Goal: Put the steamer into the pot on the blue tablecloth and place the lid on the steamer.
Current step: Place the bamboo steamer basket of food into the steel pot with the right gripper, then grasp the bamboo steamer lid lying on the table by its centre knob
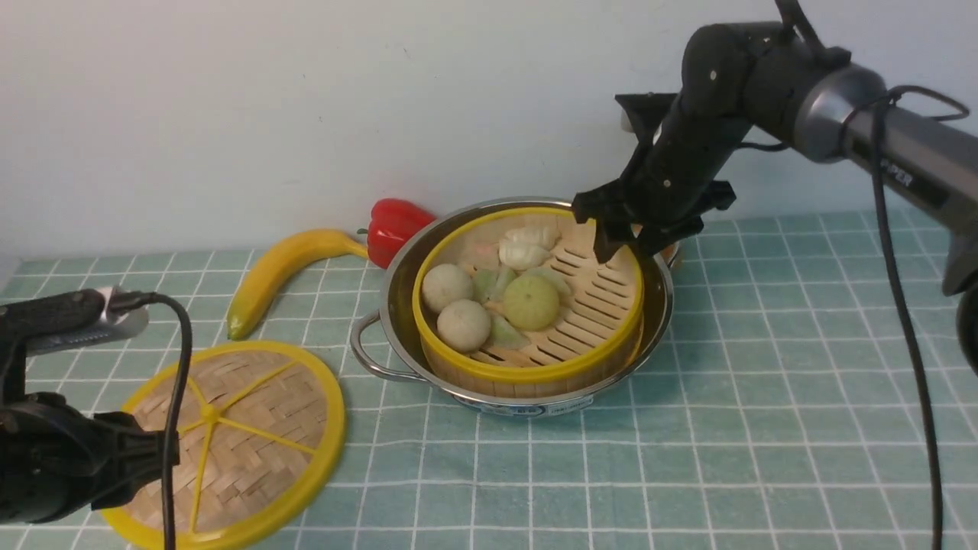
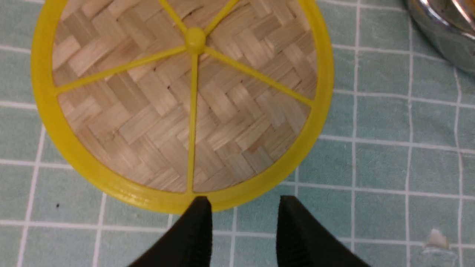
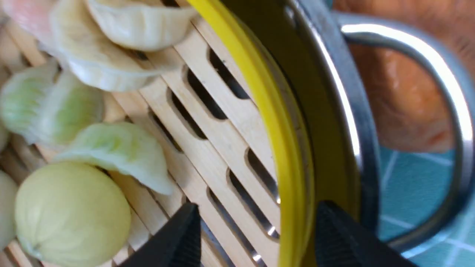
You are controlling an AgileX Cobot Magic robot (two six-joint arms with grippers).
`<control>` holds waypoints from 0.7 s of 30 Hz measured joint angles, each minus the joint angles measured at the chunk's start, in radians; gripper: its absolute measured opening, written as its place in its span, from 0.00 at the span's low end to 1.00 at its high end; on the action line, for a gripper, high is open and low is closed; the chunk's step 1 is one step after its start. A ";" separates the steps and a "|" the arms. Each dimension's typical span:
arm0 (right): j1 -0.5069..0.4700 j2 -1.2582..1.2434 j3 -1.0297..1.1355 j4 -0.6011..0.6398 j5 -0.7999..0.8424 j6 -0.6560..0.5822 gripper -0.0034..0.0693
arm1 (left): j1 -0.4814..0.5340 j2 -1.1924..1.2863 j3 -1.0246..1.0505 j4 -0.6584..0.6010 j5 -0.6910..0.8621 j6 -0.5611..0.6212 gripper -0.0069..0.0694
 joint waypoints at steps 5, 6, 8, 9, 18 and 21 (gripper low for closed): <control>0.000 -0.147 0.000 -0.069 0.002 -0.028 0.64 | 0.000 0.111 -0.083 -0.040 -0.013 0.047 0.41; 0.000 -0.181 0.000 -0.073 0.003 -0.032 0.64 | 0.000 0.142 -0.106 -0.040 -0.016 0.052 0.41; 0.000 -0.276 0.000 -0.072 0.003 -0.033 0.64 | 0.000 0.205 -0.153 -0.042 -0.018 0.053 0.41; 0.000 -0.329 0.000 -0.070 0.002 -0.034 0.64 | 0.000 0.241 -0.182 -0.043 -0.018 0.054 0.41; 0.000 -0.801 -0.002 -0.012 -0.002 -0.071 0.64 | 0.000 0.573 -0.405 -0.014 0.022 0.059 0.41; 0.000 -0.922 0.009 -0.004 -0.002 -0.087 0.64 | 0.000 0.639 -0.443 0.022 0.050 0.059 0.41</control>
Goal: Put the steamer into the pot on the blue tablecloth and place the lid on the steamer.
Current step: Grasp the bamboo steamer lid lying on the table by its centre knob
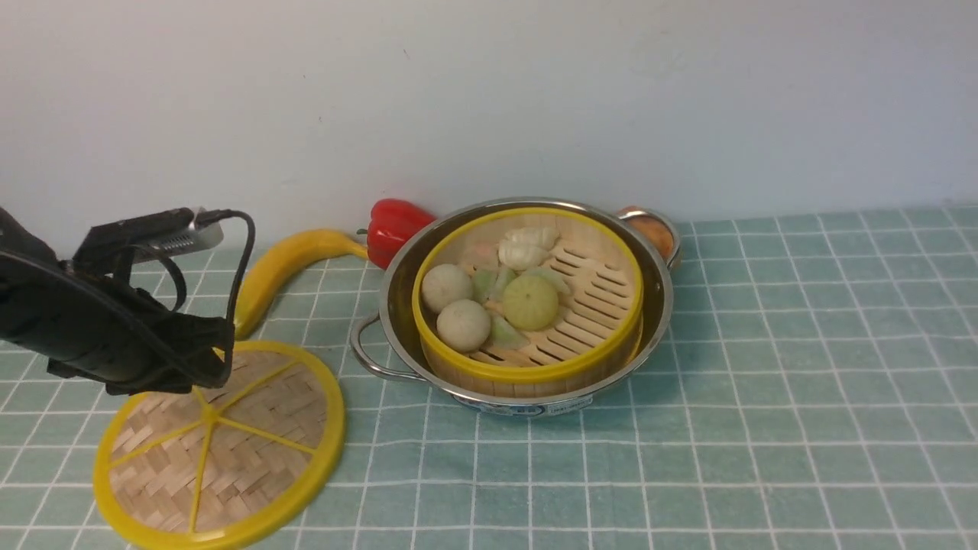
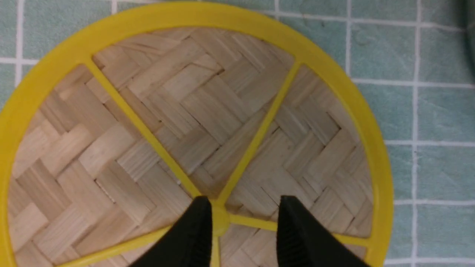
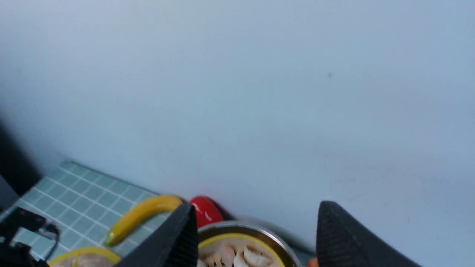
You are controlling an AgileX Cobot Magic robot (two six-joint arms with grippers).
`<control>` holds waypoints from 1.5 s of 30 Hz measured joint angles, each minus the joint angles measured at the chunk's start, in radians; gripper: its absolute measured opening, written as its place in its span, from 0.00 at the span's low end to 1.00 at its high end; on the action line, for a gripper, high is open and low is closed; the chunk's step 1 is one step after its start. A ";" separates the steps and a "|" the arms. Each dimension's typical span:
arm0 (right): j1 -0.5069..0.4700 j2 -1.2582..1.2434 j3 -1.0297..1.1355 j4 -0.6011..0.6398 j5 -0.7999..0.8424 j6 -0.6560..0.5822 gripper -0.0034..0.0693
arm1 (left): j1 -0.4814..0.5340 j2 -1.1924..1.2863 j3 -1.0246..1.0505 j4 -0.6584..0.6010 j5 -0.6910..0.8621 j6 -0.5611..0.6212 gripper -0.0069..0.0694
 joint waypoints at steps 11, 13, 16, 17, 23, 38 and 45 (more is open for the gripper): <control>0.000 -0.338 0.246 0.009 0.002 -0.028 0.64 | 0.000 0.049 -0.023 0.062 0.021 -0.043 0.41; 0.000 -0.389 0.311 0.010 0.004 -0.029 0.64 | 0.000 0.057 -0.025 0.062 0.021 -0.043 0.41; 0.000 -0.420 0.357 0.010 0.006 -0.030 0.64 | 0.000 0.072 -0.025 0.062 0.021 -0.043 0.41; 0.000 -0.432 0.380 0.010 0.008 -0.033 0.64 | 0.000 0.084 -0.025 0.062 0.020 -0.043 0.41; 0.000 -0.445 0.397 0.010 0.009 -0.034 0.64 | 0.000 0.105 -0.027 0.062 -0.002 -0.050 0.38; 0.000 -0.448 0.397 -0.020 0.009 -0.034 0.64 | 0.000 0.015 -0.320 0.441 0.297 -0.228 0.24; 0.000 -0.448 0.397 -0.035 0.009 -0.025 0.64 | -0.050 -0.012 -0.567 0.404 0.421 -0.233 0.24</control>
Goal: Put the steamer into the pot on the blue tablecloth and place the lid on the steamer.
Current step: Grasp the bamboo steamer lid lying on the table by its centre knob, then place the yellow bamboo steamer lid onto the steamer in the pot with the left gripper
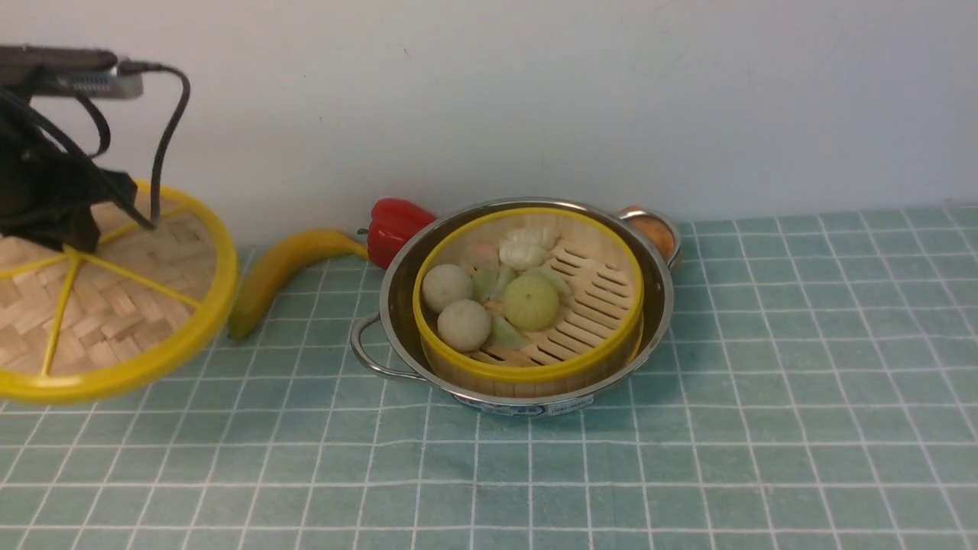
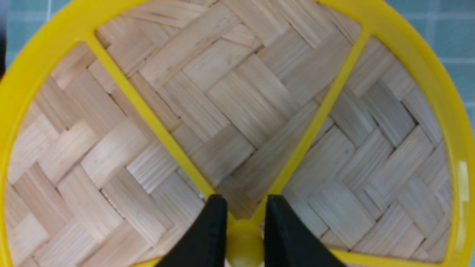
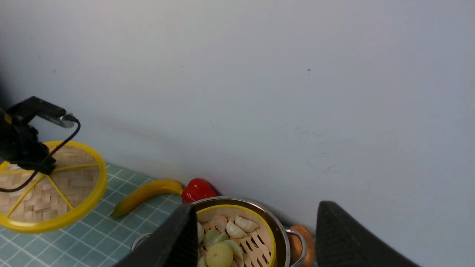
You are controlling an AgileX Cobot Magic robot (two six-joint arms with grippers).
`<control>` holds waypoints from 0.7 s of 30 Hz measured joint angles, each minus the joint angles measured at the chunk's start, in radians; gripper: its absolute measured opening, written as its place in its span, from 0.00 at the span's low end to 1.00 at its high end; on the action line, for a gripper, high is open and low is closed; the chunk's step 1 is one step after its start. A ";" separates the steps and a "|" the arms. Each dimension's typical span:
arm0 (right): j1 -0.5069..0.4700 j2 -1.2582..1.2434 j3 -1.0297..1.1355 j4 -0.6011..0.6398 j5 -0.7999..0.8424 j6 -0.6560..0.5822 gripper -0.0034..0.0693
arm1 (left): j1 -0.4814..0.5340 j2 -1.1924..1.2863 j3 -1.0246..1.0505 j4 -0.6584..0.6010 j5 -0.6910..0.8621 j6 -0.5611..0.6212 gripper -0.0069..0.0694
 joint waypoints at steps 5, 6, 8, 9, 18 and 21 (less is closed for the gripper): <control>0.000 0.000 0.000 0.000 0.000 0.017 0.64 | -0.142 0.006 -0.079 -0.029 -0.015 0.029 0.24; 0.000 0.000 0.000 0.000 0.000 0.027 0.64 | -0.214 0.025 -0.109 -0.036 -0.028 0.030 0.24; 0.000 0.000 0.000 0.000 0.000 0.042 0.64 | -0.348 0.086 -0.156 -0.046 -0.060 0.027 0.24; 0.000 0.000 0.000 0.000 0.000 0.045 0.64 | -0.373 0.110 -0.171 -0.047 -0.065 0.026 0.24; 0.000 0.000 0.000 0.052 0.000 0.051 0.64 | -0.592 0.370 -0.372 -0.059 -0.090 0.006 0.24; 0.000 0.000 0.000 0.067 0.000 0.051 0.64 | -0.608 0.412 -0.418 -0.058 -0.090 0.004 0.24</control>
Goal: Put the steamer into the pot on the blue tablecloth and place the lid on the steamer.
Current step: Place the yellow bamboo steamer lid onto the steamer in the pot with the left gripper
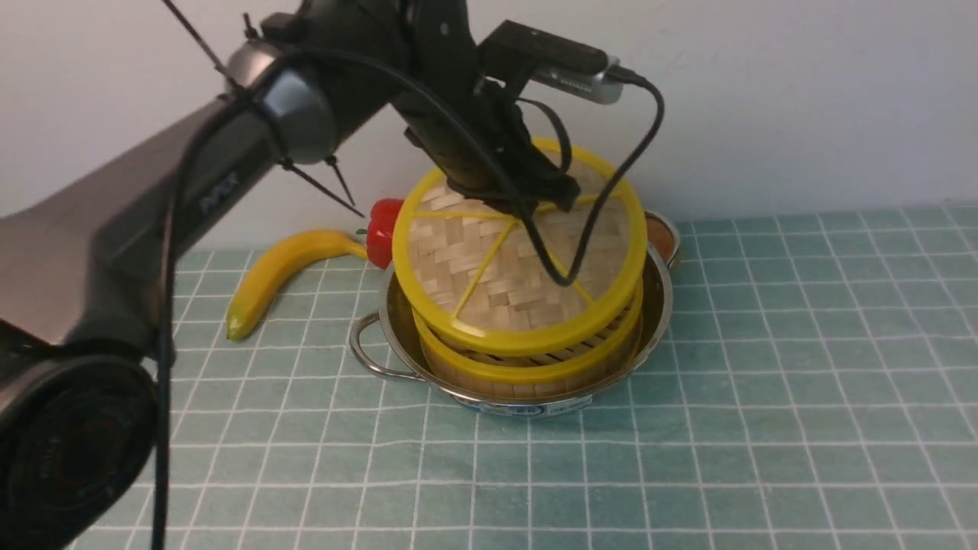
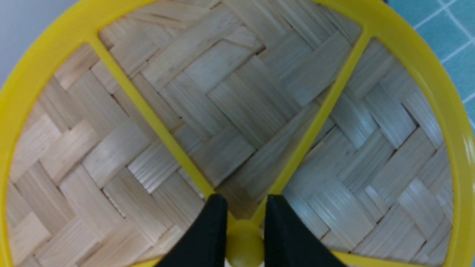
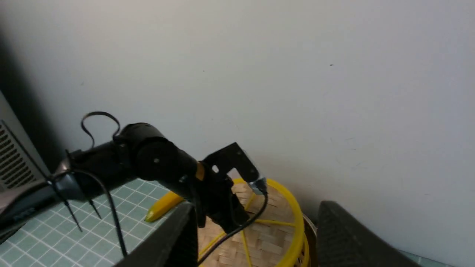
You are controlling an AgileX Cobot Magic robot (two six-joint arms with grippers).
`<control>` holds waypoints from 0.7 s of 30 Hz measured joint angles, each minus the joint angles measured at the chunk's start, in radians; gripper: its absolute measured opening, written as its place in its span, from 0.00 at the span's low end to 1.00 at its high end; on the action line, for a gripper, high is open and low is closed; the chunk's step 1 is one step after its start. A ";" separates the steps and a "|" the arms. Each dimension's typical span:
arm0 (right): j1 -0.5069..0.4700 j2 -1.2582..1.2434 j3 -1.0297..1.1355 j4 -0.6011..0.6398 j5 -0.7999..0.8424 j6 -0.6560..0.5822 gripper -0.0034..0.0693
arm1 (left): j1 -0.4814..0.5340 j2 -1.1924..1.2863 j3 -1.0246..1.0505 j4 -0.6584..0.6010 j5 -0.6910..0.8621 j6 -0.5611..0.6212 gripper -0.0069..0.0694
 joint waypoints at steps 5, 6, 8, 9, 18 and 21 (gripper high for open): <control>0.000 0.000 0.000 0.013 0.000 0.000 0.64 | -0.006 0.047 -0.042 0.027 0.003 -0.008 0.24; 0.000 0.000 0.000 0.014 0.000 0.000 0.64 | -0.006 0.052 -0.043 0.039 0.007 -0.014 0.24; 0.000 0.000 0.000 0.014 0.000 0.000 0.64 | -0.006 0.057 -0.043 0.059 0.011 -0.025 0.24; 0.000 0.000 0.000 0.014 0.000 0.000 0.64 | -0.006 0.060 -0.043 0.065 0.016 -0.030 0.24; 0.000 0.000 0.000 0.014 0.000 0.000 0.64 | -0.007 0.077 -0.045 0.045 0.022 -0.034 0.24; 0.000 0.000 0.000 0.014 0.000 0.000 0.64 | -0.007 0.084 -0.045 0.045 0.022 -0.035 0.24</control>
